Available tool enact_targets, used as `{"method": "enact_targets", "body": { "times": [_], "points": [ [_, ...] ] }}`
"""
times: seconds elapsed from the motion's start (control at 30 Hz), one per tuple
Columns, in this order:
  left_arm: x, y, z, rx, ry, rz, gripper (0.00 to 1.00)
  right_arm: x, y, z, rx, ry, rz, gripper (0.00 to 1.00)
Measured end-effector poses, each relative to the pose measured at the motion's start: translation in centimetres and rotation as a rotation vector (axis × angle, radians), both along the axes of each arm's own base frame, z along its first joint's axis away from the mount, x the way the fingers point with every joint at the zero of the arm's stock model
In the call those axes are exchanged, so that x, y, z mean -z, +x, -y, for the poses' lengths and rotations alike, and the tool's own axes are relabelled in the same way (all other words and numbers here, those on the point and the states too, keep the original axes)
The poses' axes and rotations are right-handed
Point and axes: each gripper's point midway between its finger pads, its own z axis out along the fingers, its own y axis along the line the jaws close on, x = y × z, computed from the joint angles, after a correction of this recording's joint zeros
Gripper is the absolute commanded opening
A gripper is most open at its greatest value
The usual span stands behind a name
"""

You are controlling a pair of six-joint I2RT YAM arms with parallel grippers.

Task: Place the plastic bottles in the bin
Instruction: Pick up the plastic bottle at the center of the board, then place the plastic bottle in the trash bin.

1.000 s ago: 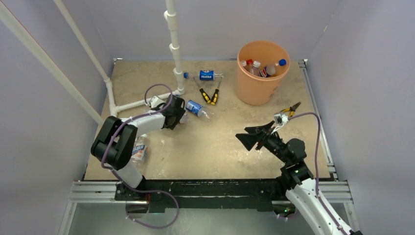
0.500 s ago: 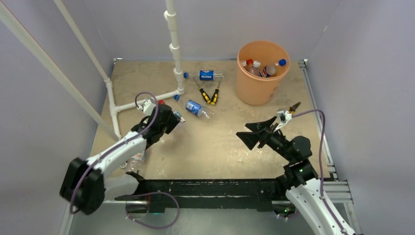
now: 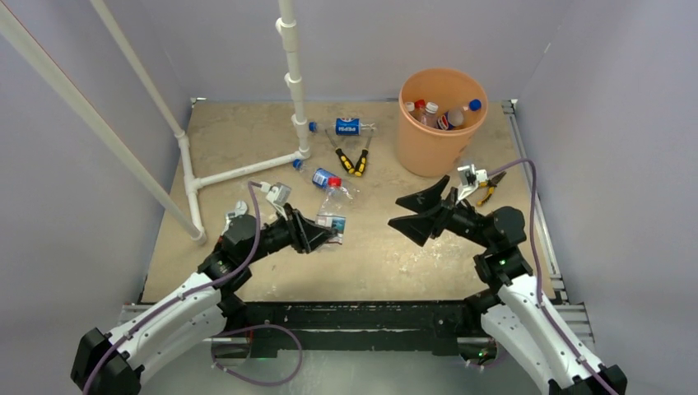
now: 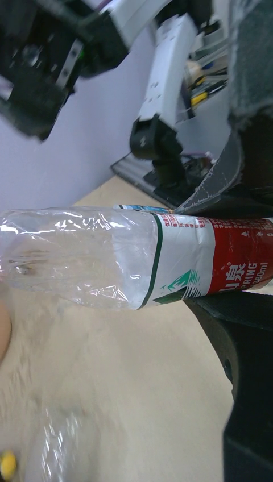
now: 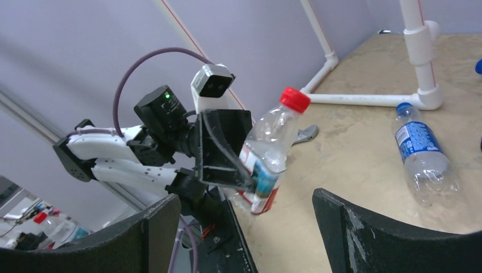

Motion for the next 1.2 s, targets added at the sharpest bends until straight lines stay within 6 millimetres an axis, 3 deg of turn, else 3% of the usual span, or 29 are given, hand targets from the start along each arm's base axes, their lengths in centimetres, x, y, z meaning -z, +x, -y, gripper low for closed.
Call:
{"method": "enact_targets", "body": {
  "times": [0.27, 0.47, 0.77, 0.97, 1.2],
  "points": [
    [-4.8, -4.9, 3.1, 0.294, -0.169, 0.205, 0.0, -1.0, 0.1, -1.5, -0.093, 0.018, -0.03, 0.9],
    [-5.3, -6.0, 3.4, 0.354, -0.194, 0.236, 0.0, -0.6, 0.2, -3.7, -0.157, 0.043, -0.111, 0.89],
    [-4.6, -6.6, 3.7, 0.37, -0.163, 0.243, 0.0, -2.7, 2.0, -6.8, -0.182, 0.1, -0.159, 0.85],
    [-4.1, -6.2, 3.6, 0.349, -0.143, 0.232, 0.0, -3.3, 2.6, -8.8, -0.203, 0.107, -0.167, 0.67],
    [-3.9, -6.1, 3.4, 0.334, -0.135, 0.228, 0.0, -2.8, 2.4, -10.4, -0.227, 0.09, -0.184, 0.45]
  ]
}}
